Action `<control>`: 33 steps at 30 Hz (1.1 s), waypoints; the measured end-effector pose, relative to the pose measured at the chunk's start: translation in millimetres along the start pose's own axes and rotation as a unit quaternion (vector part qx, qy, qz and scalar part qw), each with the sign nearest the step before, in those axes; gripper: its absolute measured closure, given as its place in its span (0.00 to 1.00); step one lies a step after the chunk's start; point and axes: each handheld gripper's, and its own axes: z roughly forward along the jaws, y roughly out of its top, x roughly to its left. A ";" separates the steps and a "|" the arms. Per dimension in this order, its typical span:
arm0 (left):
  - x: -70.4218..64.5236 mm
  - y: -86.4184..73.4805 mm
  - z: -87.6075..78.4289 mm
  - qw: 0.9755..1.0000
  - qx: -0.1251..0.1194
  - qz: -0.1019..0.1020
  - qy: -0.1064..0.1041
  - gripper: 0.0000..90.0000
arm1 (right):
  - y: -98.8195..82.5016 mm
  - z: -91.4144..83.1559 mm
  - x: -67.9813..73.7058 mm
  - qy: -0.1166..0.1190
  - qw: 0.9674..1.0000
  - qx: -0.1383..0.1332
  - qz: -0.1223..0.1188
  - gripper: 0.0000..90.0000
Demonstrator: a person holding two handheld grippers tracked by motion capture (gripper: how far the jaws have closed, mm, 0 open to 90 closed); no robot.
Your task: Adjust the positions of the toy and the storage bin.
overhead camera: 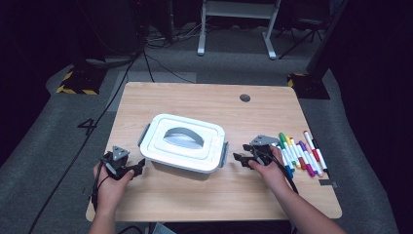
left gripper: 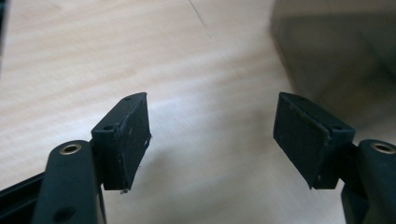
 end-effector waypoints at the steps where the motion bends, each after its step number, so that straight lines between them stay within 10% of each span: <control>1: 1.1 1.7 1.7 1.000 0.003 0.004 0.004 0.31 | 5.8 2.6 -1.5 0.003 1.000 -0.004 -0.008 0.44; 9: -1.9 15.4 22.6 1.000 -0.007 -0.011 -0.010 0.34 | 36.8 33.5 -16.9 0.018 1.000 -0.018 -0.018 0.42; 18: -26.3 27.2 28.9 0.998 -0.009 0.050 -0.040 0.48 | 40.7 46.8 -1.4 0.066 0.997 -0.024 -0.041 0.52; 20: -33.1 28.9 31.8 0.997 -0.013 0.061 -0.047 0.49 | 38.5 39.7 1.9 0.036 0.996 -0.007 -0.085 0.56; 26: -55.1 31.2 32.5 0.995 -0.009 0.075 -0.067 0.54 | 28.2 16.0 0.5 0.032 0.995 0.005 -0.097 0.60; 33: -104.4 27.1 24.2 0.988 0.011 0.124 -0.089 0.48 | -8.4 -51.6 -6.7 0.029 0.994 0.033 -0.098 0.51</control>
